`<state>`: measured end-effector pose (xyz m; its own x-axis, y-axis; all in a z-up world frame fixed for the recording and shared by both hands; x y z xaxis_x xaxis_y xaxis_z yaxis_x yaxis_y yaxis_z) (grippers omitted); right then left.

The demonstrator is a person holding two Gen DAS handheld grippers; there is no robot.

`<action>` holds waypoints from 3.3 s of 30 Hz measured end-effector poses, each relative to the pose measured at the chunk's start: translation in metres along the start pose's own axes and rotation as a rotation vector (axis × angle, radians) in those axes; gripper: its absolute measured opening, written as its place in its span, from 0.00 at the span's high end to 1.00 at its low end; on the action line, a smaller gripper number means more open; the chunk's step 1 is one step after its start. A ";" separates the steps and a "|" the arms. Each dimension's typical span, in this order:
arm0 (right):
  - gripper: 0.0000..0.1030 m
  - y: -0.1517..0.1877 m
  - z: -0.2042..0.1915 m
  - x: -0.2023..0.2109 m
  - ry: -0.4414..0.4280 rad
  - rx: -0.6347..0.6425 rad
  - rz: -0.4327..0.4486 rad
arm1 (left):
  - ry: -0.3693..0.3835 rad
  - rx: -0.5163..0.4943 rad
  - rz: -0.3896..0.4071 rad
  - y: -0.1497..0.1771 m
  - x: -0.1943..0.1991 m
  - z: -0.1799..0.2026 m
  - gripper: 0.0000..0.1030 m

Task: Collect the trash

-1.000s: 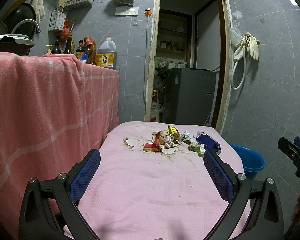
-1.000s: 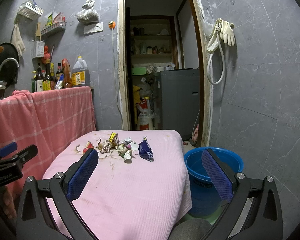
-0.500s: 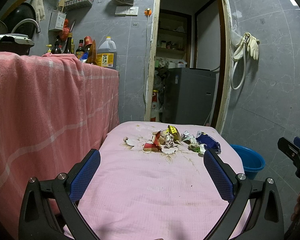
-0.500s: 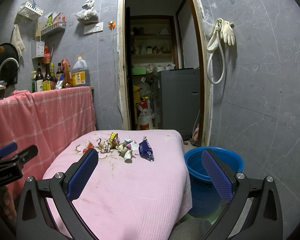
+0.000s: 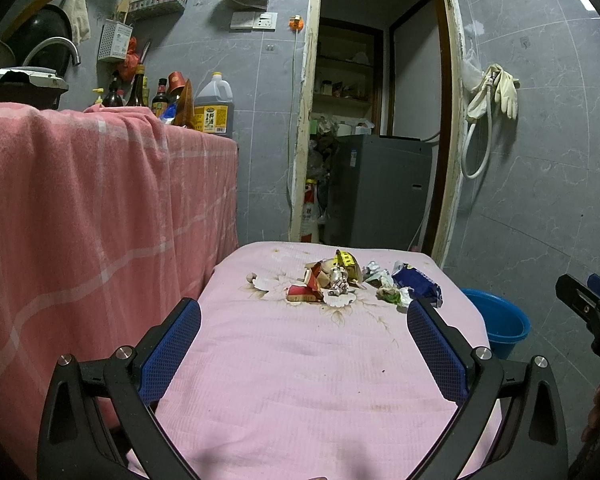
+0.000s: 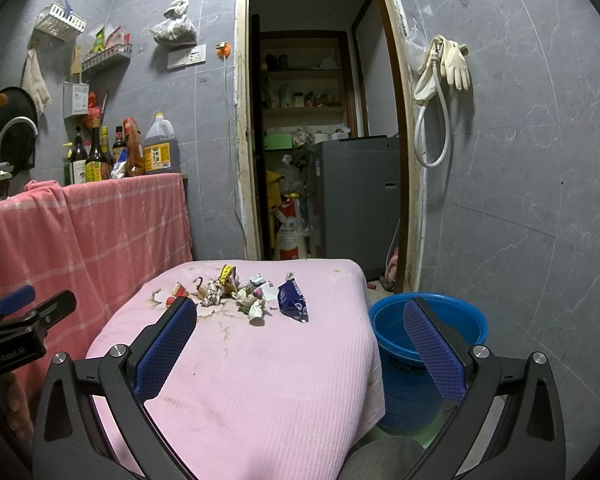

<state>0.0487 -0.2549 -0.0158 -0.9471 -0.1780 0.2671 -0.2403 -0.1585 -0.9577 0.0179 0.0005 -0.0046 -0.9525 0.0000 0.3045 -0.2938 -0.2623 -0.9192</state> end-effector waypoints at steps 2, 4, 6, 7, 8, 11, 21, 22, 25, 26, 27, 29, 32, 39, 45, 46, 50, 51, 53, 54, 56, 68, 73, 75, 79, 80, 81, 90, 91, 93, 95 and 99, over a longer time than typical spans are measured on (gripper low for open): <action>0.00 0.000 0.001 0.000 0.000 0.000 0.001 | -0.002 0.001 0.000 0.001 0.000 0.001 0.02; 0.00 0.001 0.002 -0.001 -0.002 0.000 0.002 | -0.003 0.004 -0.001 0.001 -0.001 0.001 0.02; 0.00 -0.002 0.001 0.001 -0.007 0.002 0.006 | -0.006 0.006 -0.001 0.002 -0.002 0.003 0.02; 0.00 -0.007 -0.001 0.004 -0.010 0.004 0.009 | -0.009 0.007 -0.001 0.002 -0.003 0.003 0.02; 0.00 -0.009 -0.002 0.004 -0.012 0.006 0.012 | -0.013 0.007 -0.002 0.004 -0.010 0.006 0.02; 0.00 -0.007 -0.003 -0.006 -0.018 0.011 0.021 | -0.018 0.005 0.002 0.003 -0.011 0.005 0.02; 0.00 -0.027 0.007 -0.032 -0.054 0.027 0.094 | -0.041 -0.019 0.039 -0.025 -0.031 0.015 0.02; 0.00 -0.030 0.007 -0.036 -0.057 0.032 0.100 | -0.043 -0.025 0.048 -0.028 -0.035 0.018 0.02; 0.00 -0.037 0.008 -0.048 -0.066 0.044 0.112 | -0.046 -0.036 0.060 -0.038 -0.055 0.023 0.02; 0.00 -0.039 0.007 -0.054 -0.071 0.050 0.113 | -0.047 -0.034 0.060 -0.035 -0.055 0.022 0.02; 0.00 -0.039 0.007 -0.059 -0.076 0.056 0.113 | -0.046 -0.034 0.057 -0.035 -0.060 0.021 0.02; 0.00 -0.040 0.006 -0.072 -0.088 0.066 0.107 | -0.044 -0.033 0.046 -0.035 -0.078 0.018 0.02; 0.00 -0.038 0.003 -0.094 -0.120 0.076 0.083 | -0.038 -0.028 0.011 -0.032 -0.107 0.011 0.02; 0.00 -0.026 -0.010 -0.138 -0.236 0.103 0.003 | -0.024 -0.024 -0.107 -0.016 -0.166 -0.005 0.02; 0.08 -0.012 -0.026 -0.180 -0.338 0.130 -0.110 | -0.012 0.022 -0.227 -0.003 -0.211 -0.025 0.07; 0.12 -0.009 -0.028 -0.186 -0.352 0.136 -0.130 | -0.007 0.031 -0.257 0.000 -0.221 -0.028 0.11; 0.22 0.002 -0.039 -0.212 -0.408 0.160 -0.226 | 0.021 0.041 -0.360 0.010 -0.248 -0.033 0.24; 0.24 0.005 -0.041 -0.218 -0.415 0.162 -0.245 | 0.020 0.041 -0.360 0.009 -0.247 -0.032 0.29; 0.33 0.009 -0.045 -0.229 -0.425 0.163 -0.286 | 0.036 0.044 -0.413 0.014 -0.259 -0.034 0.35; 0.35 0.012 -0.047 -0.235 -0.429 0.162 -0.311 | 0.038 0.044 -0.421 0.014 -0.260 -0.033 0.38; 0.43 0.019 -0.048 -0.244 -0.438 0.151 -0.351 | 0.049 0.047 -0.462 0.018 -0.267 -0.033 0.42; 0.80 0.030 -0.048 -0.246 -0.483 0.118 -0.393 | 0.089 0.093 -0.530 0.017 -0.268 -0.036 0.81; 0.82 0.026 -0.048 -0.237 -0.494 0.105 -0.360 | 0.096 0.073 -0.520 0.015 -0.258 -0.029 0.86; 0.83 0.025 -0.047 -0.233 -0.495 0.097 -0.347 | 0.097 0.067 -0.514 0.018 -0.260 -0.025 0.89; 0.84 0.020 -0.042 -0.222 -0.492 0.083 -0.311 | 0.113 0.060 -0.493 0.016 -0.250 -0.014 0.95; 0.84 0.018 -0.040 -0.218 -0.491 0.078 -0.298 | 0.117 0.058 -0.487 0.016 -0.245 -0.011 0.95; 0.84 0.016 -0.039 -0.215 -0.489 0.076 -0.286 | 0.121 0.055 -0.479 0.016 -0.243 -0.008 0.95; 0.84 -0.019 -0.013 -0.172 -0.399 0.093 -0.083 | 0.200 0.017 -0.311 -0.009 -0.193 0.038 0.96; 0.84 -0.025 -0.009 -0.168 -0.382 0.094 -0.056 | 0.218 0.012 -0.281 -0.015 -0.188 0.046 0.96; 0.84 -0.037 0.004 -0.159 -0.340 0.092 0.000 | 0.258 0.002 -0.228 -0.027 -0.180 0.065 0.96; 0.84 -0.049 0.022 -0.149 -0.285 0.085 0.058 | 0.320 -0.016 -0.160 -0.042 -0.172 0.094 0.96; 0.84 -0.067 0.058 -0.134 -0.170 0.089 0.141 | 0.419 -0.045 -0.090 -0.057 -0.169 0.144 0.96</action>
<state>0.2036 -0.2766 0.0191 -0.9185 -0.3645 0.1530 -0.0814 -0.2042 -0.9755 0.2070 -0.1230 0.0324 -0.8704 0.4150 0.2647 -0.3714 -0.2008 -0.9065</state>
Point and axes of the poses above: each gripper's, at about its wrist camera, not at the fingertips, and x roughly against the way its jaws point, z to its right, y to its underside, the point moved 2 cm from there along -x, roughly the way its jaws point, and after that the axes turned 10 degrees about x, right-handed, at the moved point
